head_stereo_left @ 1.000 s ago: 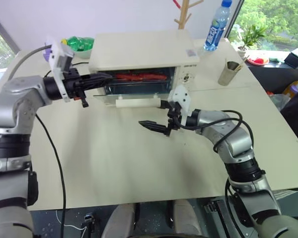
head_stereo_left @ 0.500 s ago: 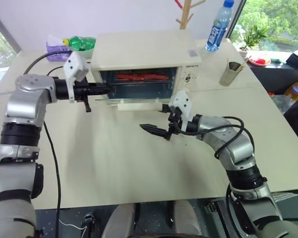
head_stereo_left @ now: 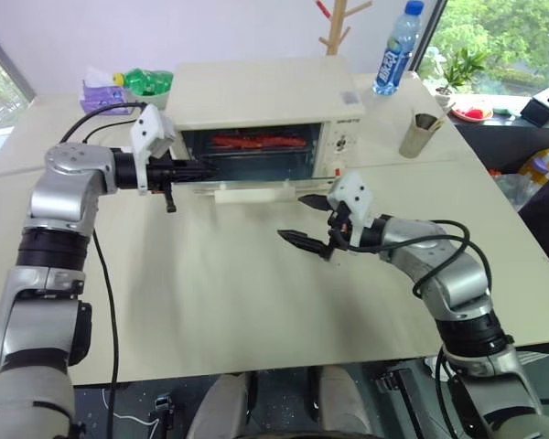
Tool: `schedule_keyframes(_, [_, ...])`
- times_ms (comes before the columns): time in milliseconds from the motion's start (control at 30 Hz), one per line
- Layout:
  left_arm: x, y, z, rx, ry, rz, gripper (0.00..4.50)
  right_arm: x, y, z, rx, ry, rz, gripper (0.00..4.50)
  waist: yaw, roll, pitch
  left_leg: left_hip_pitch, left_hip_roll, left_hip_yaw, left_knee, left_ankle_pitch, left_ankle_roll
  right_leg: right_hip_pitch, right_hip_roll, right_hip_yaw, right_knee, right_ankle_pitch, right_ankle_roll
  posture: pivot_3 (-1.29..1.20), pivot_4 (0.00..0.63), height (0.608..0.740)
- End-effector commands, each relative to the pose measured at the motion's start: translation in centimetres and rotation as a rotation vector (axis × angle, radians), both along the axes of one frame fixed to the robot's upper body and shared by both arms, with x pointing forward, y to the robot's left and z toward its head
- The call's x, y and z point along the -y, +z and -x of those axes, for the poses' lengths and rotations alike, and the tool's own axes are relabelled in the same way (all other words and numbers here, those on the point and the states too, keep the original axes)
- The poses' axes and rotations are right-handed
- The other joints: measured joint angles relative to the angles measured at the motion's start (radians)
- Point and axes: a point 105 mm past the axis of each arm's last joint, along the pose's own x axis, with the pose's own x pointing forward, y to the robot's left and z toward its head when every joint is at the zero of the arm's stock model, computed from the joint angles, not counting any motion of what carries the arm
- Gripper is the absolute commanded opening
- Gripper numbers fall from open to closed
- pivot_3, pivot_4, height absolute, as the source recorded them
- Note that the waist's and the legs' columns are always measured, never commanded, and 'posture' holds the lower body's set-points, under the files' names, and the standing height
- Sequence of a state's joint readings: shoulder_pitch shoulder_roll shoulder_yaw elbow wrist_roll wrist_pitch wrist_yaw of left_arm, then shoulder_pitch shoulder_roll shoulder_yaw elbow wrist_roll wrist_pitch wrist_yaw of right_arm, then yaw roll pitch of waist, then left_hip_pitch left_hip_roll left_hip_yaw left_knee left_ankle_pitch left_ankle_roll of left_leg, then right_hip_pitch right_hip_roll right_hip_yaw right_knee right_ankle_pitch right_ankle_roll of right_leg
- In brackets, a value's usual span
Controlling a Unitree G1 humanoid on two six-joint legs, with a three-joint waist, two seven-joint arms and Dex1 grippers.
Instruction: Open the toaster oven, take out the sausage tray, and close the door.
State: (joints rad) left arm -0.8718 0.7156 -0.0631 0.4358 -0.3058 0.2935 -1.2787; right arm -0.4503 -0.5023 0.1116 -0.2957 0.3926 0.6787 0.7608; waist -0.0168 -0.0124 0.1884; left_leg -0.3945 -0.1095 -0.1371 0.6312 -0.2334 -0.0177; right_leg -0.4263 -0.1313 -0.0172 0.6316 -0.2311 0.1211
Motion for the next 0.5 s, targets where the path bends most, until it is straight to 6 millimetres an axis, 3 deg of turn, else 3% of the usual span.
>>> schedule_keyframes(33, [-0.2, 0.2, 0.5, 0.017, -0.006, 0.009, 0.06, 1.3, 2.2, 2.0, 0.032, 0.045, -0.025, 4.50, 0.003, 0.000, 0.000, 0.000, 0.000, 0.000, 0.000, 0.000, 0.000, 0.000, 0.000, 0.000, 0.000, 0.000, 0.000, 0.00, 0.150, 0.740])
schedule_keyframes(267, [-0.2, -2.0, 1.7, -0.041, 0.007, 0.027, 0.06, 4.2, 4.4, 4.6, 0.012, 0.045, -0.038, 4.50, 0.002, 0.000, 0.000, 0.000, 0.000, 0.001, 0.000, 0.000, 0.000, 0.000, 0.000, 0.001, -0.001, 0.000, 0.000, 0.00, 0.150, 0.740])
schedule_keyframes(500, [0.7, -3.5, 2.2, -0.084, 0.029, 0.083, 0.06, 5.8, 6.1, 5.4, 0.000, 0.017, -0.042, 4.50, 0.007, -0.001, 0.000, 0.000, 0.000, 0.001, 0.000, 0.000, 0.001, 0.001, -0.001, 0.001, -0.001, 0.000, 0.000, 0.00, 0.150, 0.740])
